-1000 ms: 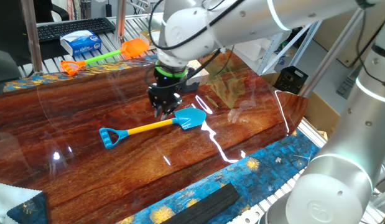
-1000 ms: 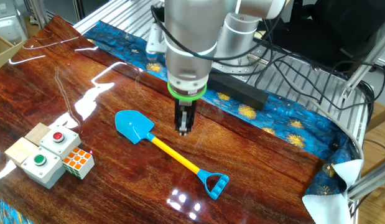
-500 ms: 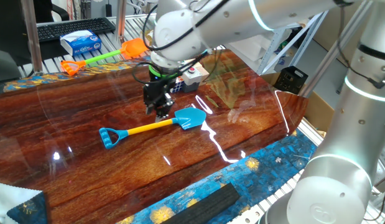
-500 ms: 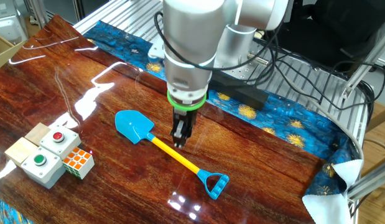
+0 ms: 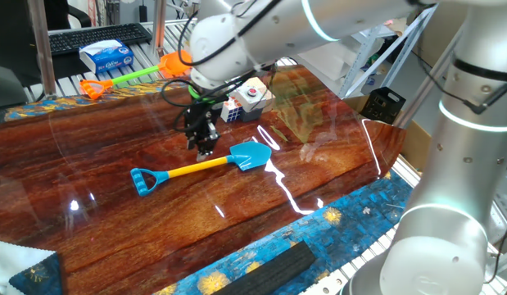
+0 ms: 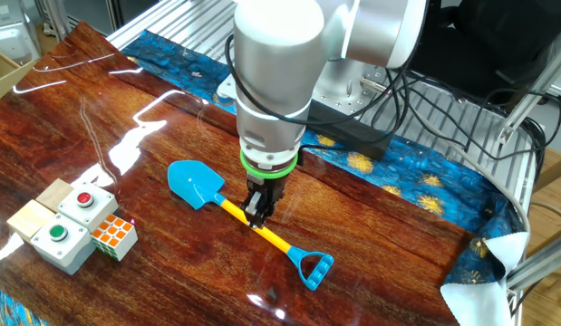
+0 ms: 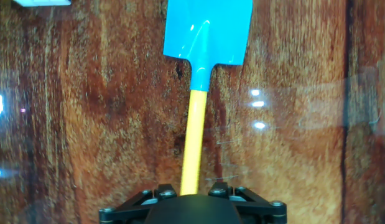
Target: Use a shovel to scoop up an object
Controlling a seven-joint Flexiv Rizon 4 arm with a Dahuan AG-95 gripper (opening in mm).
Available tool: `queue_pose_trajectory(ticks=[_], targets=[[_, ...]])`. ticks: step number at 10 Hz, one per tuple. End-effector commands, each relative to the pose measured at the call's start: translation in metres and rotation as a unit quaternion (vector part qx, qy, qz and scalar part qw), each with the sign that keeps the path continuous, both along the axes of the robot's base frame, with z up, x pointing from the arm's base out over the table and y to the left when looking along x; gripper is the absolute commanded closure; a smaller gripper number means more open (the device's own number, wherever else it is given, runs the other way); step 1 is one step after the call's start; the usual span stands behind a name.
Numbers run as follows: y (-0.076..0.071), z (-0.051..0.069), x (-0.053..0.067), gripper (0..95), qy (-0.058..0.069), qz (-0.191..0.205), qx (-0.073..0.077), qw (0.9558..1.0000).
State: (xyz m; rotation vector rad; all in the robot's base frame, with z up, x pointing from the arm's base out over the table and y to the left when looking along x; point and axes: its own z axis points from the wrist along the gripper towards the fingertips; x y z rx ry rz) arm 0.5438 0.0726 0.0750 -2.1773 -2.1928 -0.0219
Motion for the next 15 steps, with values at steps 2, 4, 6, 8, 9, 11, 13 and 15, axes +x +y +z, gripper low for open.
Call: queue_pose_trajectory(ticks=[2,4,6,8,9,11,13,15], targets=[[-0.0011,0.0,-0.0002,57.0,0.006,0.003,0.002,1.0],[-0.0015,-0.0002,0.0001,57.0,0.009,0.004,-0.001,1.0],[-0.0023,-0.0007,0.0004,57.0,0.009,0.006,-0.012,0.9999],[-0.0026,-0.0009,0.0005,57.0,0.012,0.0,-0.014,0.9998],[-0.0026,-0.0009,0.0005,57.0,0.015,0.006,-0.013,0.9998],[-0.0026,-0.0009,0.0005,76.0,0.013,0.017,-0.028,0.9994],[-0.0026,-0.0009,0.0005,95.0,0.007,0.024,-0.021,0.9995],[-0.0026,-0.0009,0.0005,95.0,0.003,0.038,0.004,0.9993]])
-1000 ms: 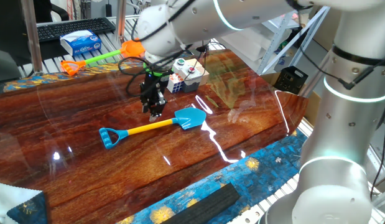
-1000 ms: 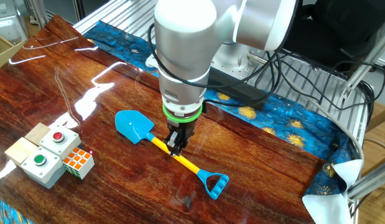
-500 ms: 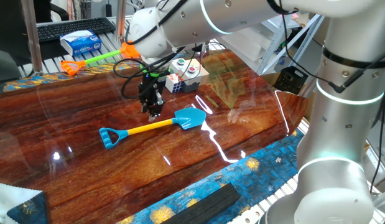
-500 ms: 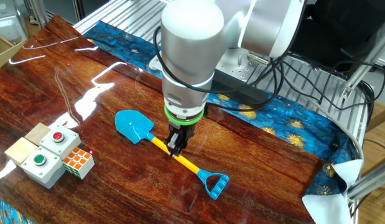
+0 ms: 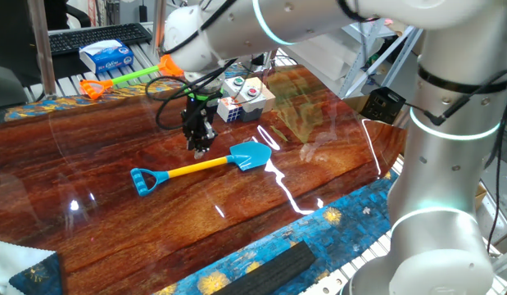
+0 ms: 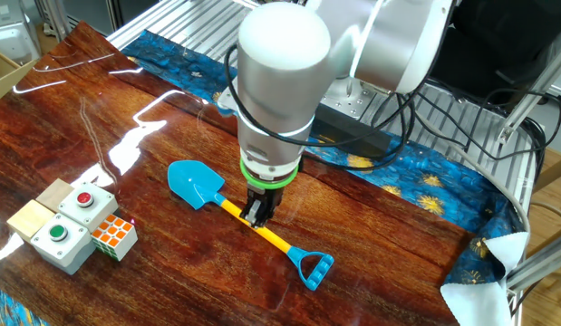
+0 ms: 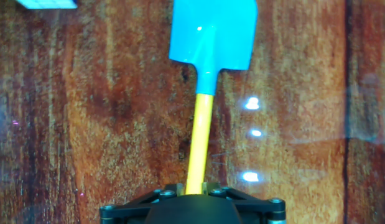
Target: Use a shovel to scoop up an object
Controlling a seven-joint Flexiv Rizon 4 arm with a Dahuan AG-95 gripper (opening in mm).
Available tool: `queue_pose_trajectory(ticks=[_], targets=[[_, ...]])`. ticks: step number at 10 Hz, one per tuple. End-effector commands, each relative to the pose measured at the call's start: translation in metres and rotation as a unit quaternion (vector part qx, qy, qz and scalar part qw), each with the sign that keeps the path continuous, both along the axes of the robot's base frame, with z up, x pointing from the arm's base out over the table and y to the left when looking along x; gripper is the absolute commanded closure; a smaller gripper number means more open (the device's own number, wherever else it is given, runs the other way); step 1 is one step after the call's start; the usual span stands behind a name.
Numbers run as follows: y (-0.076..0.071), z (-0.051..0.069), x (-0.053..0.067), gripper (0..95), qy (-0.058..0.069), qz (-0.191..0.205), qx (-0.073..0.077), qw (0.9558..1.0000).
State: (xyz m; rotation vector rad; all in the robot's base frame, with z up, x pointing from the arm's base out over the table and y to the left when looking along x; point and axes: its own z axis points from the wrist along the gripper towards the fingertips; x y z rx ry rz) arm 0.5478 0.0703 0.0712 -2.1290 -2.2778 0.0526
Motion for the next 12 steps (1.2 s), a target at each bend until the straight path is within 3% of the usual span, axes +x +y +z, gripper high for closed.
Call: queue_pose_trajectory(ticks=[1,5,8,12], targets=[[-0.0002,0.003,-0.0035,95.0,-0.003,0.013,0.031,0.9994],[-0.0002,0.003,-0.0035,95.0,-0.006,0.036,0.031,0.9988],[-0.0002,0.003,-0.0035,95.0,-0.006,0.034,0.016,0.9993],[-0.0002,0.003,-0.0035,95.0,0.0,0.034,0.028,0.999]])
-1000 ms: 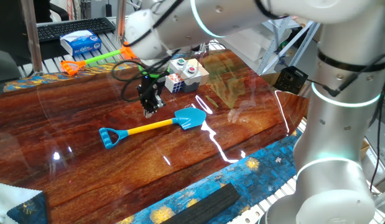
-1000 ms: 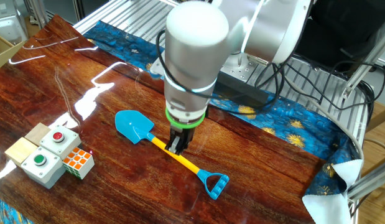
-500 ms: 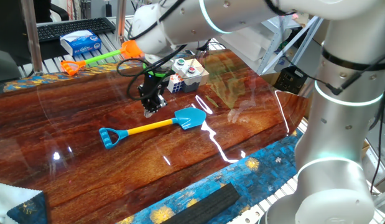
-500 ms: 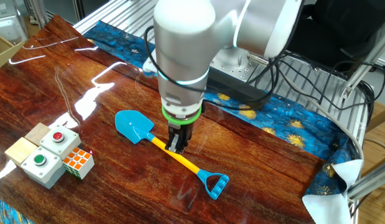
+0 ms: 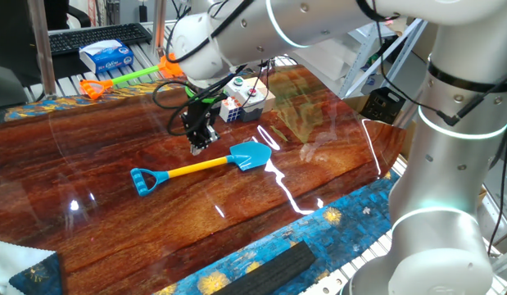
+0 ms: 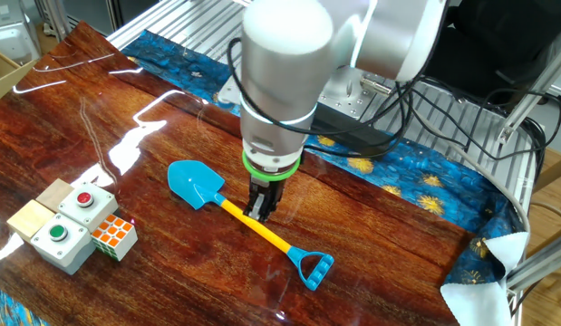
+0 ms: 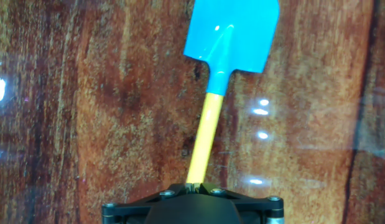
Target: Use a shovel to scoop up an object
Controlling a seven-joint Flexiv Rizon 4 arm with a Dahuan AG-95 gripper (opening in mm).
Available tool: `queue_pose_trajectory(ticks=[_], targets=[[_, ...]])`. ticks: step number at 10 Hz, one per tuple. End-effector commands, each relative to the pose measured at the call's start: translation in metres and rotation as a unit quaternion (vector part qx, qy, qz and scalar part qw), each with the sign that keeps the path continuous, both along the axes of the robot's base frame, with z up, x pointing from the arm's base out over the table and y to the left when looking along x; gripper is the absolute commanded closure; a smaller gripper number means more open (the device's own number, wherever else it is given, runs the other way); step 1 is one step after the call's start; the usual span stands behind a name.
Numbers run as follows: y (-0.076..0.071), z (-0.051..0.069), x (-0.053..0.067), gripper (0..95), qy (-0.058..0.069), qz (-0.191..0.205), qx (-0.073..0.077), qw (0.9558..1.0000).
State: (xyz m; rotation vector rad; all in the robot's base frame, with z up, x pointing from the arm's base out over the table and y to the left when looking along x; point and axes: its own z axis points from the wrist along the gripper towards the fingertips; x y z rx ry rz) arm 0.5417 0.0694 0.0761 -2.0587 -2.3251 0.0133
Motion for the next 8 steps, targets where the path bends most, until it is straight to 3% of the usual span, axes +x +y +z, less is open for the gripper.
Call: queue_pose_trajectory(ticks=[1,2,3,4,5,6,7,8], targets=[[0.0006,-0.0019,0.0026,95.0,0.006,0.004,0.018,0.9998],[0.0006,-0.0019,0.0026,76.0,0.008,-0.005,0.032,0.9994],[0.0008,-0.0031,0.0028,57.0,0.012,-0.005,0.035,0.9993],[0.002,-0.0079,0.0044,57.0,0.014,-0.011,0.034,0.9993],[0.0021,-0.0093,0.0046,38.0,0.014,-0.017,0.032,0.9992],[0.0021,-0.0096,0.0046,38.0,0.014,-0.022,0.035,0.999],[0.0021,-0.0107,0.0047,19.0,0.014,-0.025,0.036,0.999],[0.0021,-0.0119,0.0047,19.0,0.014,-0.027,0.035,0.9989]])
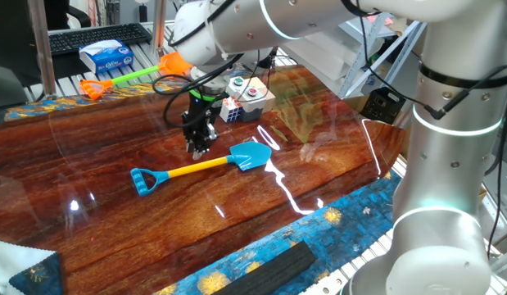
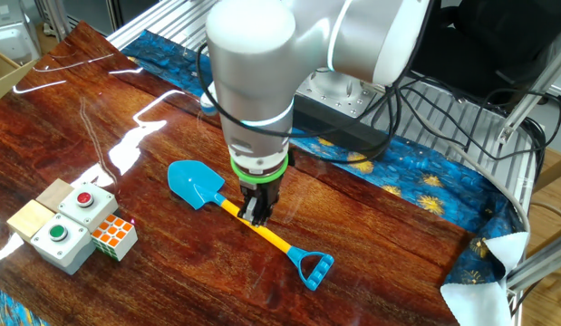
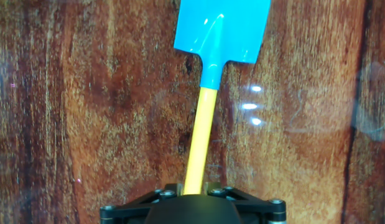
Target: Use a shovel to scoop up an object
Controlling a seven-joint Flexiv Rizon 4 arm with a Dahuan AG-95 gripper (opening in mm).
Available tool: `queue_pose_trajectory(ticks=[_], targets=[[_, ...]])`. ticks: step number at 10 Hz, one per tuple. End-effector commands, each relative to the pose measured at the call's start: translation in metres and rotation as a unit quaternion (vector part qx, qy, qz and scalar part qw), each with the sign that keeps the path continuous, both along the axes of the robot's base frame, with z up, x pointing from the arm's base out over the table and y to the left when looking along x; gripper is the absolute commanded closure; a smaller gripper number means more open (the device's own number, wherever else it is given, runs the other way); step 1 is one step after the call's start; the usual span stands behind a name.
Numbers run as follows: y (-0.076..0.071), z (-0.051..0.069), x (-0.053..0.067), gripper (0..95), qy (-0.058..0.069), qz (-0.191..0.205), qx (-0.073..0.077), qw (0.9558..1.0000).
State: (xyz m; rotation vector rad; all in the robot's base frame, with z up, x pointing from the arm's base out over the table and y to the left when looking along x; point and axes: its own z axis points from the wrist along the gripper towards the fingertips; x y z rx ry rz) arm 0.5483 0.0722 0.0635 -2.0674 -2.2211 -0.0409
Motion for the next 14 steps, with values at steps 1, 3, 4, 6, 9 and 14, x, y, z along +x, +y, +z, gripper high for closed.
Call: queue_pose_trajectory(ticks=[1,3,4,6,9,14], targets=[[-0.001,-0.001,-0.002,19.0,-0.002,-0.001,-0.002,1.0],[-0.001,-0.006,-0.001,19.0,-0.004,-0.003,-0.002,1.0],[-0.001,-0.011,-0.001,19.0,-0.007,-0.002,-0.003,1.0],[-0.002,-0.017,-0.001,19.0,-0.01,0.001,-0.005,0.9999],[-0.003,-0.026,-0.001,19.0,-0.014,0.004,-0.011,0.9998],[-0.006,-0.041,-0.001,19.0,-0.02,0.006,-0.014,0.9997]])
